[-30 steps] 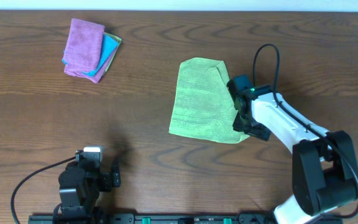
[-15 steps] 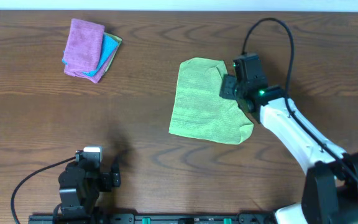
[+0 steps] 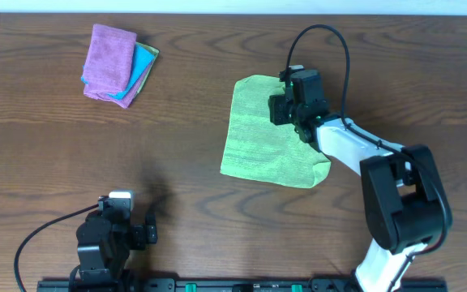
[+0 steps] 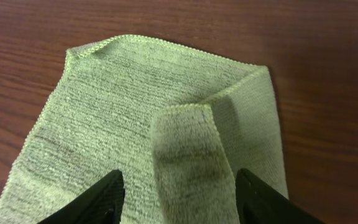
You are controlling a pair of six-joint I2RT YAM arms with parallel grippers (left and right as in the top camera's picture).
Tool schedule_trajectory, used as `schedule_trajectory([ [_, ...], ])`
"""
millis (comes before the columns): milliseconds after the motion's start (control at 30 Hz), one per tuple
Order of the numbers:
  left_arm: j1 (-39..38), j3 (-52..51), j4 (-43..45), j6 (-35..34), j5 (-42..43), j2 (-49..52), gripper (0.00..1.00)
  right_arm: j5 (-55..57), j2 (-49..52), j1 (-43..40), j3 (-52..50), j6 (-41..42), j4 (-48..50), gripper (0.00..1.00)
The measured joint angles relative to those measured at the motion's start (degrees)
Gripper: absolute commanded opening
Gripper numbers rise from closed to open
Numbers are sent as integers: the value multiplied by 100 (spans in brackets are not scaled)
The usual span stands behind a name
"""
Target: Fold the cloth
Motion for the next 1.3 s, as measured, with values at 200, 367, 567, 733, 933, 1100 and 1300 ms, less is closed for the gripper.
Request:
schedule_trajectory([
  [200,0,0,0,0,0,0,95,-55,216,-205,0,-66,258,56],
  [367,0,0,0,0,0,0,95,-79,284,-210,0,-105,330,56],
  [567,0,0,0,2,0,0,95,-269,297,-210,0,-175,352,42],
  [733,0,0,0,0,0,0,95,-428,299,-210,0,-205,378,11],
  [933,0,0,0,0,0,0,95,-520,304,-210,0,-214,380,1],
  [1100,0,0,0,0,0,0,95,-387,269,-210,0,-208,337,1],
  [1300,0,0,0,0,0,0,95,-133,-24,-214,4,-205,46,1],
])
